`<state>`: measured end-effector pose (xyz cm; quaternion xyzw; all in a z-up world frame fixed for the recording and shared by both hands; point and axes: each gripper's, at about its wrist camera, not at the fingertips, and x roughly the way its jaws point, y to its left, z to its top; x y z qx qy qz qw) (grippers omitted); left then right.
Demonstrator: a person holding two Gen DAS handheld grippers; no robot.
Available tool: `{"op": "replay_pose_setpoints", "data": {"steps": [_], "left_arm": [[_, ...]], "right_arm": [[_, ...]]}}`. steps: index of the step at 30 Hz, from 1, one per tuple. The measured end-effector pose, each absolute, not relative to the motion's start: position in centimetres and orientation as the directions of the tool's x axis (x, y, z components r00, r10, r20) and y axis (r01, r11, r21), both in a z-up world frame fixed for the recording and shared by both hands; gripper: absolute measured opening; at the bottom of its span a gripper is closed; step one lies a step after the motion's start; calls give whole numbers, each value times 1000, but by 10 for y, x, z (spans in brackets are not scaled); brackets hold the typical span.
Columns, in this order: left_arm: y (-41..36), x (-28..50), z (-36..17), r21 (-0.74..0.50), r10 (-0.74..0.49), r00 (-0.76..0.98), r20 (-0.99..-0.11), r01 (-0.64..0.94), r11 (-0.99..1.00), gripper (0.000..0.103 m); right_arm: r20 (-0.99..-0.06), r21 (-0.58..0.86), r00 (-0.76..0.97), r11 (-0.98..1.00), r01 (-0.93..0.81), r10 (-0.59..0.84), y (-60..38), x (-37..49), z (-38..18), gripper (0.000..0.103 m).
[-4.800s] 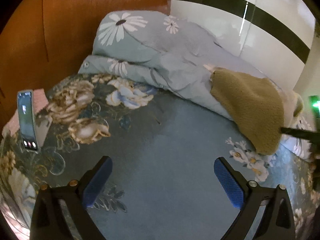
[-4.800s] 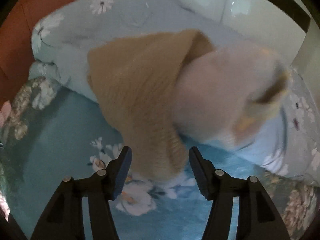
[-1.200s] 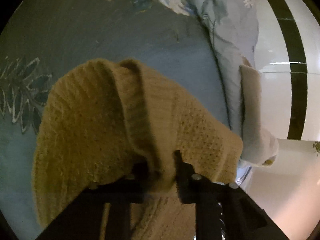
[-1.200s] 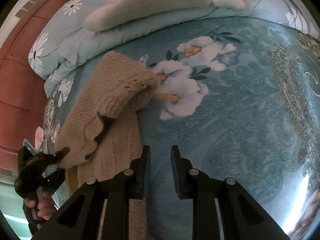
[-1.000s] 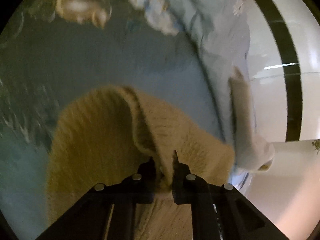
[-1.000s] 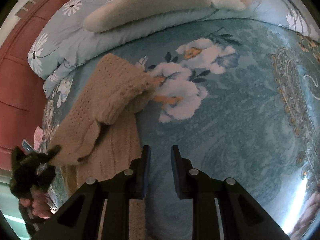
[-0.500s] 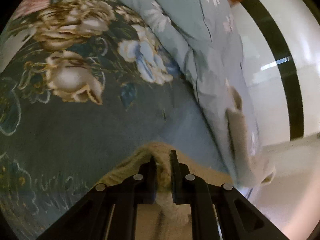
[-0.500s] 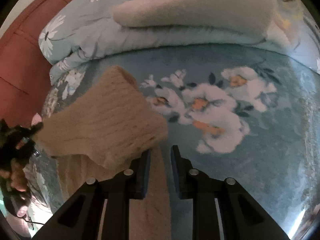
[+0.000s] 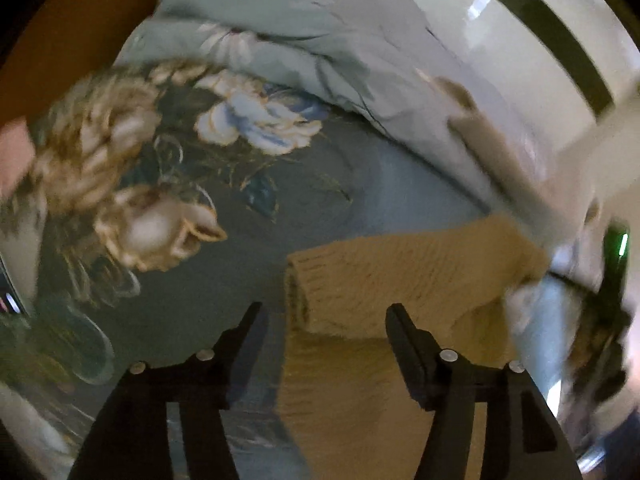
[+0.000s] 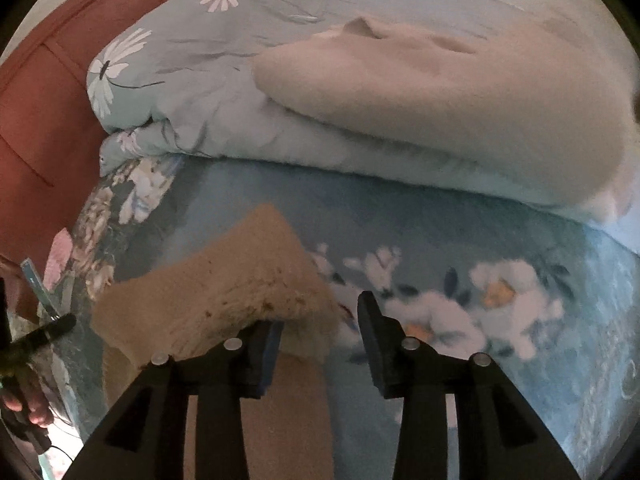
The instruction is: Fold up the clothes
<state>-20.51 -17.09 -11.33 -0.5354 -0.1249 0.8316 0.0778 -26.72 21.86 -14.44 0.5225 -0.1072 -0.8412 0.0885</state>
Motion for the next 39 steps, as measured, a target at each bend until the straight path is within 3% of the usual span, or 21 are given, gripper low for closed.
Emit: {"op": "replay_pose_setpoints", "data": {"steps": [9,13,20,26,28,30,31,35,36,39], "left_arm": [[-109,-210,-137,83,89,-397,-914,-396,-915,67],[-89,-212,-147,182,52,-393,-918,-536,-824,67],[-63,-210,-178,274,-3,-374,-927,-674,-686,68],[-75,-238,-165,206,40,-383,-923,-580,-788,66],[-80,-246,-162,186,46,-382,-923,-548,-815,59],[-87,-254,-159,143,64,-370,-927,-506,-850,42],[-90,-256,-157,116,80,-362,-929,-487,-866,39],[-97,-262,-147,41,123,-357,-926,-420,-907,15],[-97,-261,-145,51,116,-372,-921,-409,-911,13],[-95,-259,-138,57,105,-396,-912,-377,-924,11]], "right_arm": [[-865,311,-413,-950,4,-285,211,-300,-148,39],[-877,314,-392,-949,-28,-278,215,-311,-150,39],[-887,302,-375,-953,-29,-270,217,-321,-152,39],[-888,333,-360,-940,-74,-286,224,-322,-154,39],[-887,341,-356,-936,-82,-292,227,-321,-154,39],[-889,339,-353,-938,-76,-292,226,-321,-153,36],[-889,337,-351,-939,-70,-293,224,-320,-152,35],[-897,321,-338,-946,-54,-285,216,-321,-148,21],[-898,317,-338,-947,-56,-280,215,-321,-147,14],[-895,315,-353,-947,-66,-273,214,-318,-138,11]]}}
